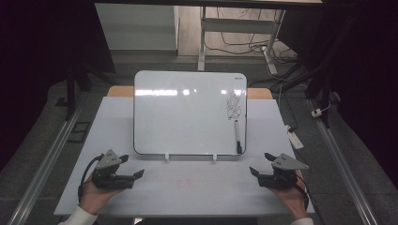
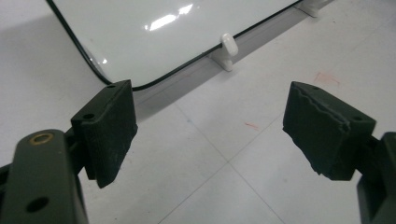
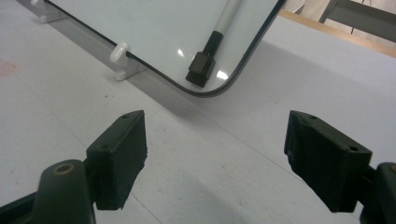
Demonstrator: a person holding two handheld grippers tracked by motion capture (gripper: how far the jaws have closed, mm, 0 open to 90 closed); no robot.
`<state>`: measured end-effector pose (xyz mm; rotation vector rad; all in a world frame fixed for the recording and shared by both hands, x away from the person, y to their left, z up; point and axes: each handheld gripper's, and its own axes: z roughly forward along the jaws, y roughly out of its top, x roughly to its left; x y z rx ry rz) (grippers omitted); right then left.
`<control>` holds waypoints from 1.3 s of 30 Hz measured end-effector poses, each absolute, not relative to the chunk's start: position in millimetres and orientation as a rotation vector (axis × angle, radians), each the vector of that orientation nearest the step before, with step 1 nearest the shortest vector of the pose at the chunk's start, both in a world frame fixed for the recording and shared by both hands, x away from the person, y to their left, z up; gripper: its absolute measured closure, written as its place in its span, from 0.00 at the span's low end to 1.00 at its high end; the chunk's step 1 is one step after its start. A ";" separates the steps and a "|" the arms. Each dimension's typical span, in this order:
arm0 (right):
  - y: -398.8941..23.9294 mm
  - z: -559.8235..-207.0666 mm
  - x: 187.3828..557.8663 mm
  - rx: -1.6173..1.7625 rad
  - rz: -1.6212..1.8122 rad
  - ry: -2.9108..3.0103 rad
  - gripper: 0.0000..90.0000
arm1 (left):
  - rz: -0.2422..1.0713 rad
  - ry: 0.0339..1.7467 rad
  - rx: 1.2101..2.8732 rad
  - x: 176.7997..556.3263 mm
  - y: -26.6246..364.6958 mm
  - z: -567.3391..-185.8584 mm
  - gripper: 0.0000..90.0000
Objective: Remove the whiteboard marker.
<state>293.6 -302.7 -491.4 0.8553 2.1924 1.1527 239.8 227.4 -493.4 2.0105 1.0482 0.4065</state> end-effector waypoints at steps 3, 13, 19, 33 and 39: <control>-304.9 -489.0 292.9 0.874 1.165 2.188 0.25 | 0.399 1.050 2.005 240.1 227.6 -493.4 0.20; -301.4 -486.2 290.1 0.863 1.168 2.196 0.26 | 0.392 1.060 2.000 240.0 228.0 -494.4 0.20; -297.4 -484.6 289.8 0.876 1.147 2.207 0.29 | 0.391 1.066 2.007 240.4 228.5 -497.1 0.20; -272.2 -459.6 303.3 0.945 1.099 2.148 0.37 | 0.386 1.077 2.011 242.1 231.1 -500.3 0.20; -255.9 -446.7 328.5 1.031 1.072 2.119 0.41 | 0.385 1.084 2.008 242.5 232.8 -500.5 0.20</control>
